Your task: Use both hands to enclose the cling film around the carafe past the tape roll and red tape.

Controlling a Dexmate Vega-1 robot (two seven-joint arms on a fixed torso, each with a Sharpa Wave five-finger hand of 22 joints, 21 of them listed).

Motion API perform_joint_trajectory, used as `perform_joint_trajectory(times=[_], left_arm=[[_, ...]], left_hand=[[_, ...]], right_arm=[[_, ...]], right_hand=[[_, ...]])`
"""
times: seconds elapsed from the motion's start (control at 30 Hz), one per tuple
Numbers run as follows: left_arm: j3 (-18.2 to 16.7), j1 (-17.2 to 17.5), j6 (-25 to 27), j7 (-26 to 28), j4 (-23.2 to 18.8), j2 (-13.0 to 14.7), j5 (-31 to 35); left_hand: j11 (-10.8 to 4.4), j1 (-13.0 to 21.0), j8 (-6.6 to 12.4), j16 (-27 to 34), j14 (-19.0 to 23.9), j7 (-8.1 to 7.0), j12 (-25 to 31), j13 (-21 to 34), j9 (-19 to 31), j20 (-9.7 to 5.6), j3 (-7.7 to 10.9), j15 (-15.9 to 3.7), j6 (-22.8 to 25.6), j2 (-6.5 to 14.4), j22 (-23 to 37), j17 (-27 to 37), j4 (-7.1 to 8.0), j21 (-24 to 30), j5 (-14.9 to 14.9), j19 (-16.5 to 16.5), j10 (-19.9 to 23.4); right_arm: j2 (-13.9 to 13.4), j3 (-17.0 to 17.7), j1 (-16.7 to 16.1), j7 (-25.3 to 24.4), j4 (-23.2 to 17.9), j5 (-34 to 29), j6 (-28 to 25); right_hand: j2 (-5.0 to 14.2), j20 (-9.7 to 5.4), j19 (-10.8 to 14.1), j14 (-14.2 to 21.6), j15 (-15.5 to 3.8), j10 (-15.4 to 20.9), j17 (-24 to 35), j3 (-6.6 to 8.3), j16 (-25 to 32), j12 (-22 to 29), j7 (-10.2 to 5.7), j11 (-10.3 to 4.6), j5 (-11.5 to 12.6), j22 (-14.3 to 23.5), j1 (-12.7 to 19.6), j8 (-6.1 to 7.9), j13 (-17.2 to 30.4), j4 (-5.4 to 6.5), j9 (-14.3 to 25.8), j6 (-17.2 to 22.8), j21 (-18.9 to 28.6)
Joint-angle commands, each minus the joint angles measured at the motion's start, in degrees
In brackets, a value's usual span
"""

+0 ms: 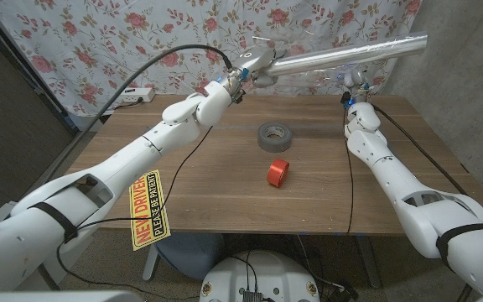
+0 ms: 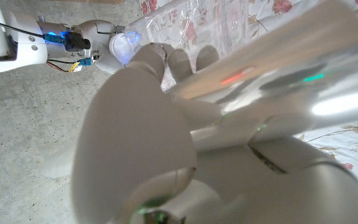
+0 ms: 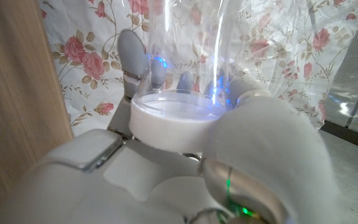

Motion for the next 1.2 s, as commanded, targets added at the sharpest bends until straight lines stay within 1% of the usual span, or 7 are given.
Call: perform_joint_trajectory(times=[0.03, 0.3, 0.4, 0.57, 0.63, 0.83, 1.2], left_arm=[[-0.2, 2.0, 0.2, -1.8, -1.9, 0.9, -0.3], [-0.3, 2.9, 0.2, -3.3, -3.0, 2.2, 0.4], [-0.3, 3.1, 0.1, -3.8, -3.1, 2.5, 0.6], [-0.1, 3.7, -0.1, -5.3, -3.3, 3.0, 0.4], [0.2, 3.7, -0.6, -5.9, -3.5, 3.5, 1.1], [-0.4, 5.0, -1.0, -7.2, -4.3, 4.4, -0.1], [-1.3, 7.0, -1.0, -9.1, -6.4, 6.3, 0.5]], left_hand=[[-0.47, 0.2, 0.11, 0.3, 3.2, 0.01, 13.1, 0.1, -0.1, -0.4, -0.15, -2.48, -0.1, 0.5, 0.4, 0.0, 0.03, 0.1, 0.6, 0.1, 0.8], [-0.47, 0.2, 0.26, 0.6, 3.6, 0.05, 13.1, 0.1, 0.1, -0.54, -0.38, -2.5, 0.0, 0.5, -0.1, 0.2, 0.04, 0.1, 0.5, 0.2, 0.9], [-0.45, 0.2, 0.33, 0.4, 3.3, 0.04, 13.1, 0.1, 0.1, -0.49, -0.32, -2.51, 0.0, 0.5, -0.1, 0.2, 0.04, 0.1, 0.5, 0.1, 0.9], [-0.46, 0.2, 0.36, 0.4, 3.6, 0.08, 13.1, 0.1, 0.1, -0.52, -0.58, -2.52, 0.1, 0.6, -0.7, 0.3, 0.08, 0.2, 0.4, 0.1, 0.8], [-0.46, 0.2, 0.33, 0.2, 3.3, 0.04, 13.1, 0.1, 0.1, -0.34, -0.25, -2.46, 0.0, 0.6, 0.2, 0.2, 0.04, 0.5, 0.6, 0.0, 0.8], [-0.5, 0.2, 0.38, 0.5, 3.6, 0.02, 13.1, 0.1, 0.1, -0.47, -0.46, -2.51, 0.1, 0.6, -0.3, 0.5, 0.06, 0.4, 0.5, -0.1, 0.9], [-0.5, 0.2, 0.19, 0.3, 3.3, 0.01, 13.1, 0.1, -0.2, -0.59, -0.69, -2.48, 0.2, 0.6, -0.8, -0.2, 0.08, 0.1, 0.4, 0.0, 1.0]], right_arm=[[0.8, 1.9, -1.0, -2.9, -3.3, 2.1, -0.3], [0.7, 3.1, -1.7, -3.1, -5.0, 4.2, -1.2], [0.8, 3.6, -1.9, -2.5, -5.2, 5.4, -1.5], [1.1, 4.4, -2.2, -2.2, -5.5, 7.0, -1.6], [1.1, 4.6, -2.3, -2.2, -5.8, 7.4, -1.7], [1.3, 5.4, -2.8, -1.8, -6.7, 9.0, -1.7], [0.8, 6.4, -3.6, -1.6, -8.9, 10.7, -2.0]], right_hand=[[8.82, -8.2, -2.8, 17.1, -22.31, 5.3, 0.2, 0.32, 14.8, 0.4, 1.58, -5.14, -0.2, 0.0, 8.8, 0.1, -0.1, -0.08, 0.1, 1.5, -0.2], [8.79, -8.24, -2.4, 17.3, -22.29, 5.2, 0.2, 0.36, 14.8, 0.3, 1.63, -4.9, -0.2, -0.4, 9.1, 0.07, -0.3, -0.17, 0.0, 1.6, -0.3], [8.78, -8.23, -2.3, 17.3, -22.28, 5.2, 0.2, 0.36, 14.8, 0.2, 1.62, -5.25, -0.2, -0.5, 9.1, 0.02, -0.5, -0.15, 0.0, 1.6, -0.3], [8.77, -8.24, -2.2, 17.3, -22.28, 5.1, 0.2, 0.36, 14.8, 0.3, 1.57, -5.22, -0.2, -0.7, 9.2, 0.05, -0.3, -0.14, 0.1, 1.5, -0.3], [8.77, -8.23, -2.2, 17.3, -22.28, 5.4, 0.2, 0.37, 14.8, 0.2, 1.57, -5.19, -0.2, -0.7, 9.2, 0.03, -0.7, -0.13, 0.1, 1.5, -0.3], [8.75, -8.23, -2.1, 17.3, -22.28, 5.3, 0.2, 0.37, 14.8, 0.3, 1.51, -5.11, -0.2, -0.8, 9.3, 0.08, -0.6, -0.12, 0.1, 1.6, -0.2], [8.75, -8.23, -2.0, 17.2, -22.29, 5.0, 0.2, 0.38, 14.7, 0.5, 1.51, -5.24, -0.2, -0.9, 9.4, 0.02, -0.3, -0.09, 0.2, 1.4, -0.2]])
